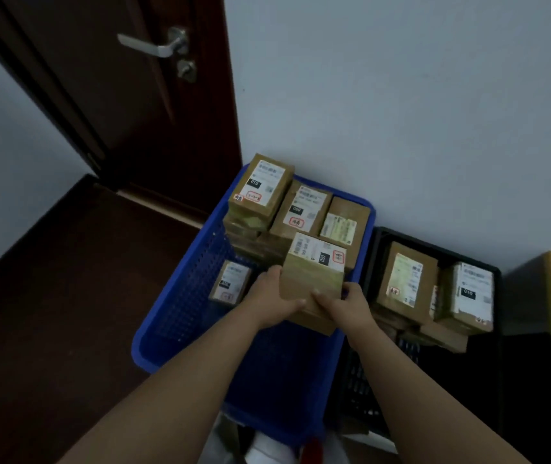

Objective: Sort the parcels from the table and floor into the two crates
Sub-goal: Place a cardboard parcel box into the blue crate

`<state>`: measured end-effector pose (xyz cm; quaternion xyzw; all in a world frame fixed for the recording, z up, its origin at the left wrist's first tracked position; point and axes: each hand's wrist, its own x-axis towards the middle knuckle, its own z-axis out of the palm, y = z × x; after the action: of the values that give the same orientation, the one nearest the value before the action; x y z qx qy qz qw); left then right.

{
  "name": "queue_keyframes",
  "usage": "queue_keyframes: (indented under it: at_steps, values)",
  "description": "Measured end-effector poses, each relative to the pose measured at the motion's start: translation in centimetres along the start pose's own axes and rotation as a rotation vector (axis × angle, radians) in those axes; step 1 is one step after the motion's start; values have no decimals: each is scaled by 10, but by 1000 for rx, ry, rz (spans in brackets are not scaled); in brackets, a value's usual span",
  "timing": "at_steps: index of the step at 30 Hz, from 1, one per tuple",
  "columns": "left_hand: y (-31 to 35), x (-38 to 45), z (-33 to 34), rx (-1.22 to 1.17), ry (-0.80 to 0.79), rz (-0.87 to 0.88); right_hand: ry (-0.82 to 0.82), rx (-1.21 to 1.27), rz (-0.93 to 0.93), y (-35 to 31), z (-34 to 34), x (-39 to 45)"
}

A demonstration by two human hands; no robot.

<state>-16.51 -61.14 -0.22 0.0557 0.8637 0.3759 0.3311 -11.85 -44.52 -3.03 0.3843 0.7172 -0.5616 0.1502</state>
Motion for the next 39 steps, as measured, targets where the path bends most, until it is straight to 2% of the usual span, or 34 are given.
queue_keyframes:
  at_steps: [6,17,20,22,24,31,35,39]
  values:
    - [-1,47,-5,93,-90,123,63,149,-81,-5,7,23]
    - [7,160,-39,192,137,132,81,-25,-209,-68,45,133]
    - [4,174,-42,426,178,125,56,-167,-240,-73,54,147]
    - [0,177,-42,622,135,92,48,-312,-248,-74,58,149]
    - [-4,177,-40,707,81,63,39,-367,-254,-75,61,152]
    - [4,176,-55,741,-30,18,-106,-444,-232,-83,43,151]
    - [15,155,-59,789,24,88,-47,-451,-309,-82,29,124]
    - [18,115,-54,860,2,139,-6,-558,-258,-72,13,76]
